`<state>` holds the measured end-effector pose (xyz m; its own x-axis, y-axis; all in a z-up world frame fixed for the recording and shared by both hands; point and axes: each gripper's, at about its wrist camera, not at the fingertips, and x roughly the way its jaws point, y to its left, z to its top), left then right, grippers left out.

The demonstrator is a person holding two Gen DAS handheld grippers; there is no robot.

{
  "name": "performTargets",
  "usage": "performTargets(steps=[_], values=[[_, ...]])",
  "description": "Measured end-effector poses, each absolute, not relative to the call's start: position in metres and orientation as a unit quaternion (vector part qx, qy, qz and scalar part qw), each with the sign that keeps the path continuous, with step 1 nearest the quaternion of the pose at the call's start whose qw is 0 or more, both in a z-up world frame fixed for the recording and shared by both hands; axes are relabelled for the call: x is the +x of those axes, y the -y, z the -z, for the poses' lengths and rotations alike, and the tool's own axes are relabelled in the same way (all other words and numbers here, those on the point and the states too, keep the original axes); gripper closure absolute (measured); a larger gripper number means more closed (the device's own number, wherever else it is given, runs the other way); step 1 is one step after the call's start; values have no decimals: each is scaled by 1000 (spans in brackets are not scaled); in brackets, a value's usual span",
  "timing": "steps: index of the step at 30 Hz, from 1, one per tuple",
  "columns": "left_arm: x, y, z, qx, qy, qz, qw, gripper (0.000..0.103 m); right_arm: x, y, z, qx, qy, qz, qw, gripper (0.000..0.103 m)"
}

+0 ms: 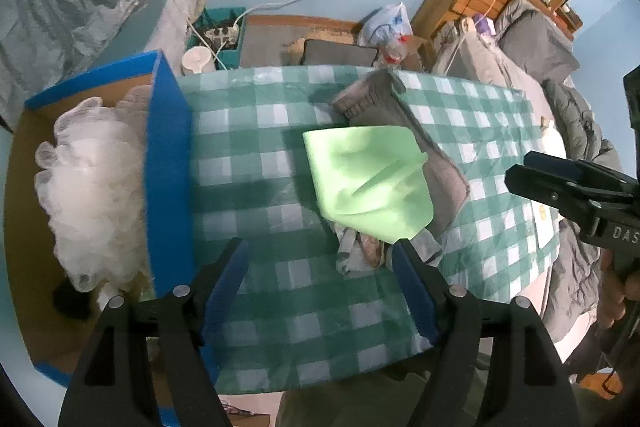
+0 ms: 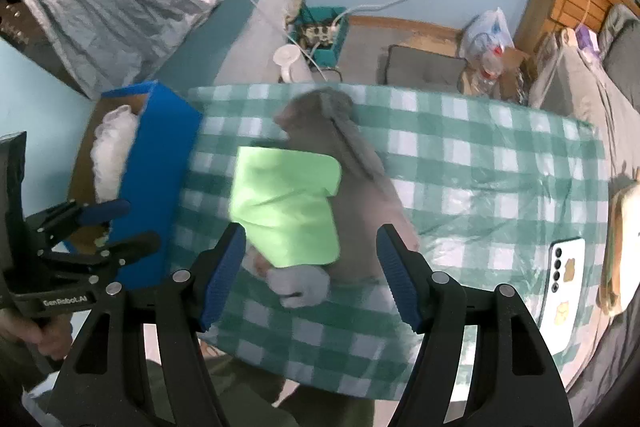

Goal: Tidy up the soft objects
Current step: 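Grasp the light green cloth with the left tool while the right tool approaches the grey sock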

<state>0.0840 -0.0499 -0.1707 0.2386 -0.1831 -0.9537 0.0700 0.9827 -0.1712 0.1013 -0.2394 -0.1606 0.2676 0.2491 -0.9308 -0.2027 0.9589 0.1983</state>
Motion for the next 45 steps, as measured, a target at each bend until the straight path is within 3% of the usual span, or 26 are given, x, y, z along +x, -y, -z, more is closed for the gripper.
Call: performTargets(steps=[13, 16, 31, 33, 39, 45], values=[[105, 77, 224, -40, -644, 95, 758, 22, 111, 260, 197, 18, -611, -128, 781, 34], [112, 76, 238, -60, -653, 88, 750, 17, 113, 262, 203, 16, -614, -126, 779, 34], [130, 72, 272, -118, -656, 67, 742, 18, 118, 269, 221, 10, -626, -122, 770, 34], [132, 69, 272, -132, -657, 67, 739, 32, 117, 269, 222, 10, -627, -121, 769, 34], [135, 71, 263, -127, -646, 56, 750, 60, 112, 266, 225, 13, -630, -120, 767, 34], [128, 73, 251, -117, -636, 65, 760, 81, 108, 263, 228, 13, -632, -122, 765, 34]])
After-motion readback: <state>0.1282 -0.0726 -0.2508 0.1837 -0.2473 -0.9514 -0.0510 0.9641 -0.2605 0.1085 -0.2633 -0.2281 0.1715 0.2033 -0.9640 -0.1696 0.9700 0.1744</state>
